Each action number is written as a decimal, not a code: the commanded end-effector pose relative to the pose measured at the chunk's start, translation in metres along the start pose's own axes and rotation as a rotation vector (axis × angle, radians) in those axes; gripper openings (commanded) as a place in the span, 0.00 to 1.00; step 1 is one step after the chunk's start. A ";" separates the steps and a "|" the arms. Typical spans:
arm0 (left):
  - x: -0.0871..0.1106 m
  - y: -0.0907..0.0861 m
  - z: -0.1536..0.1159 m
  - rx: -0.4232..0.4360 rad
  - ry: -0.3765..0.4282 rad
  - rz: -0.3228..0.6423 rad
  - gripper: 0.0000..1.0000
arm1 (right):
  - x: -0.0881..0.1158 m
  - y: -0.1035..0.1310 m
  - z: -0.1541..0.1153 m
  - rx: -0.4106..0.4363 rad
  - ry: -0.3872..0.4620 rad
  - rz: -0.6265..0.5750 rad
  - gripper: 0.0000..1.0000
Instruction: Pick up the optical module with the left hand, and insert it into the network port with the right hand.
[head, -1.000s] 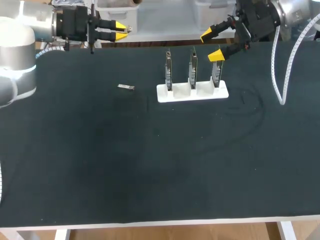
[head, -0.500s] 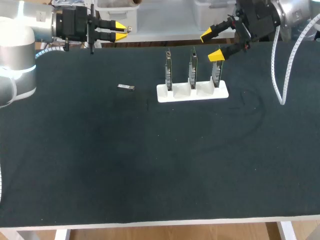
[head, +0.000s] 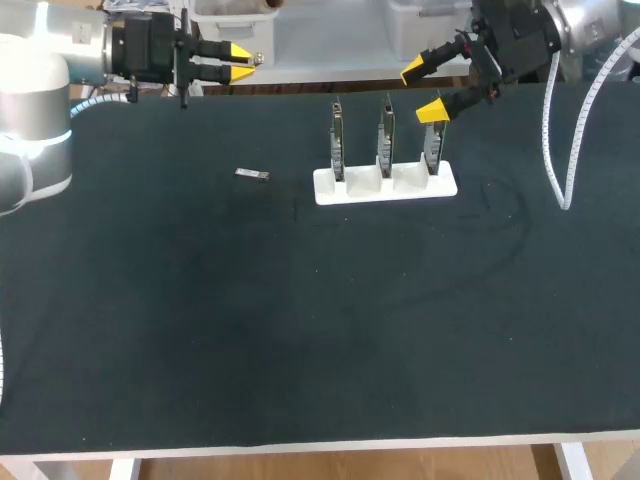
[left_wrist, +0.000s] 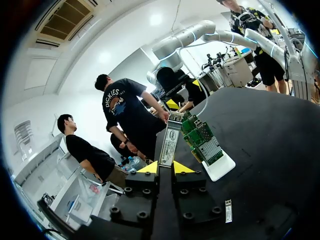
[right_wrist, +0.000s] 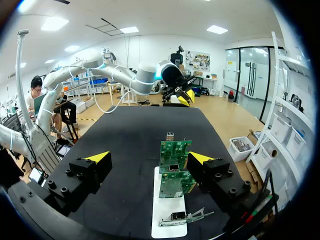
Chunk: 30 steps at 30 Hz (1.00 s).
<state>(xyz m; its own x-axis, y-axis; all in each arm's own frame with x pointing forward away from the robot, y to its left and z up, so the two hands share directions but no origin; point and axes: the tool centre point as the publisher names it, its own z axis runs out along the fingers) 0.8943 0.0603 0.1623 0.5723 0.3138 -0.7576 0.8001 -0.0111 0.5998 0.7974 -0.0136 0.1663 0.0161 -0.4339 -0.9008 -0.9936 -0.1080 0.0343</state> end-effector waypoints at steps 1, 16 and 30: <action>-0.001 -0.002 0.000 -0.006 0.003 0.004 0.00 | 0.000 -0.001 0.000 -0.002 0.000 0.000 1.00; -0.023 0.009 0.009 0.217 -0.206 -0.291 0.00 | 0.000 -0.001 0.000 -0.002 0.000 0.000 1.00; -0.038 -0.002 0.065 0.244 -0.274 -0.418 0.00 | 0.000 -0.001 0.000 -0.002 0.000 0.000 1.00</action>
<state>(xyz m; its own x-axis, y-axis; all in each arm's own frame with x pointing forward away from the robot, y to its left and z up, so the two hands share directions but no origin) 0.8688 0.0000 0.1822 0.2018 0.1202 -0.9720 0.9784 -0.0704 0.1944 0.7974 -0.0136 0.1663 0.0161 -0.4339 -0.9008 -0.9935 -0.1081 0.0343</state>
